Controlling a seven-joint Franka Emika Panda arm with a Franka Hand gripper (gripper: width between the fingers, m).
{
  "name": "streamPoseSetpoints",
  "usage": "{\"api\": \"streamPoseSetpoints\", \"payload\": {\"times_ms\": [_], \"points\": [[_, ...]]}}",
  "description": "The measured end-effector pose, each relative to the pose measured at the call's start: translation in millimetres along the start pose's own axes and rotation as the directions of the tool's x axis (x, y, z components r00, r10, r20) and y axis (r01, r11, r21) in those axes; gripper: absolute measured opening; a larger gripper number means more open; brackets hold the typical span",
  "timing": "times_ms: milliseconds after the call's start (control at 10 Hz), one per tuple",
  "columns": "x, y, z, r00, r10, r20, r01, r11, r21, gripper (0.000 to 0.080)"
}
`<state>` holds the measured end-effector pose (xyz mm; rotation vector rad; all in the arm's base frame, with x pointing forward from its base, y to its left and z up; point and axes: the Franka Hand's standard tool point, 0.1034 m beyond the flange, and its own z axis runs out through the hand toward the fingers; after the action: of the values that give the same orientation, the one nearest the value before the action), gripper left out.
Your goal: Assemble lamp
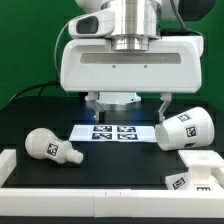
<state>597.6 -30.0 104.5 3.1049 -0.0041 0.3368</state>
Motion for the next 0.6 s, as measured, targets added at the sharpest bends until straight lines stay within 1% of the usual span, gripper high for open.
{"api": "streamPoseSetpoints", "payload": {"times_ms": [100,200,300,400,500,600], "points": [[-12.4,17.4,4.2,0.990,-0.141,0.008,0.141,0.990,-0.010,0.0698],[-27.8,39.7,7.3,0.947,-0.320,0.000,0.320,0.947,-0.037,0.0698],[-43.2,55.9,11.3,0.919,-0.394,0.014,0.394,0.918,-0.044,0.0698],[-45.8,63.3,10.6,0.918,-0.397,0.021,0.398,0.917,-0.040,0.0698],[-45.5,63.3,10.9,0.885,-0.464,0.030,0.465,0.884,-0.044,0.0698],[-46.1,64.1,11.4,0.871,-0.490,0.035,0.491,0.870,-0.045,0.0698]]}}
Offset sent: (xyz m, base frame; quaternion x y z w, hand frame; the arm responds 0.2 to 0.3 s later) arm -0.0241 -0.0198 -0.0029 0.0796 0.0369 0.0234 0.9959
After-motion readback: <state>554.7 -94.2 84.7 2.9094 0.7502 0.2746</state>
